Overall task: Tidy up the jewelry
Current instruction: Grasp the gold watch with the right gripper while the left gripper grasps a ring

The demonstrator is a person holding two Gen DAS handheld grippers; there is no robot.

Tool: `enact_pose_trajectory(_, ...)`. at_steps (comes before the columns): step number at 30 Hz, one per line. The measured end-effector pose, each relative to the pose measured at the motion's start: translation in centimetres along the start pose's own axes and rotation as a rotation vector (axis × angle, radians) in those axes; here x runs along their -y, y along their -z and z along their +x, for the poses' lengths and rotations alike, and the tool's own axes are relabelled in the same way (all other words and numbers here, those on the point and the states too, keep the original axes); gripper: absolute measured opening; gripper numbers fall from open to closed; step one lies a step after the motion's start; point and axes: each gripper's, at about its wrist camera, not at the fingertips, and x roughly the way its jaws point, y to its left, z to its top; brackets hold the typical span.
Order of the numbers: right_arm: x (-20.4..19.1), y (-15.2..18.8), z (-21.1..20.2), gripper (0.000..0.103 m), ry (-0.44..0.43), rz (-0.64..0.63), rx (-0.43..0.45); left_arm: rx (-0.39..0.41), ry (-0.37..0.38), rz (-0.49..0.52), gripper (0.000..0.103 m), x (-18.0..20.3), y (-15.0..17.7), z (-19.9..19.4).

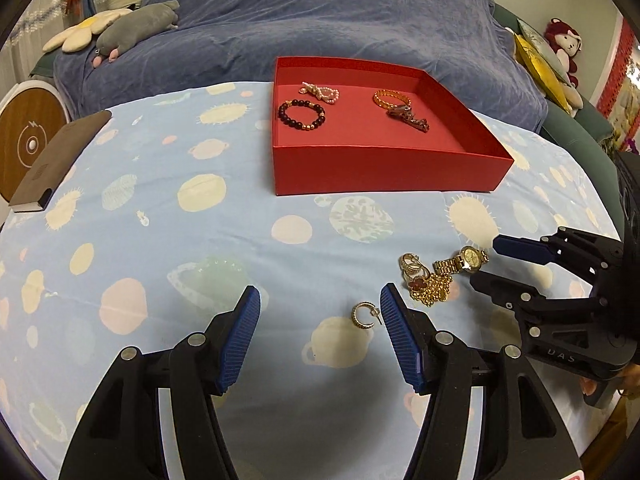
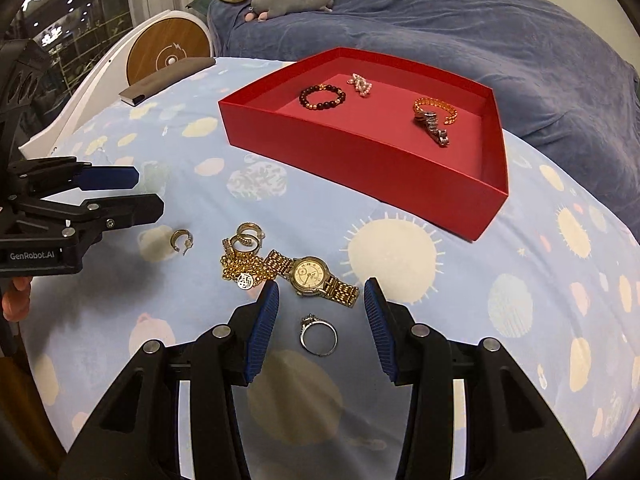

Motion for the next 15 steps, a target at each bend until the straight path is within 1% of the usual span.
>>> enact_pose_trajectory(6,0.3,-0.9,1.3,0.043,-0.016,-0.011,-0.01,-0.011,0.02,0.01,0.06,0.2,0.2,0.2)
enact_pose_trajectory(10,0.8,-0.8,1.7,0.041,-0.058,0.014,-0.015,-0.023,0.02,-0.002,0.06,-0.3,0.3,0.4)
enact_pose_trajectory(12,0.8,-0.8,1.6,0.03,-0.069,0.02,-0.022,-0.023,0.023,-0.007,0.06,-0.5,0.2,0.3)
enact_pose_trajectory(14,1.0,-0.8,1.5,0.021,-0.091,0.051,-0.035,-0.021,0.026,-0.011,0.06,-0.6,0.2,0.2)
enact_pose_trajectory(15,1.1,-0.8,1.4,0.021,-0.1,0.071,-0.042,-0.02,0.03,-0.013,0.06,-0.6,0.2,0.2)
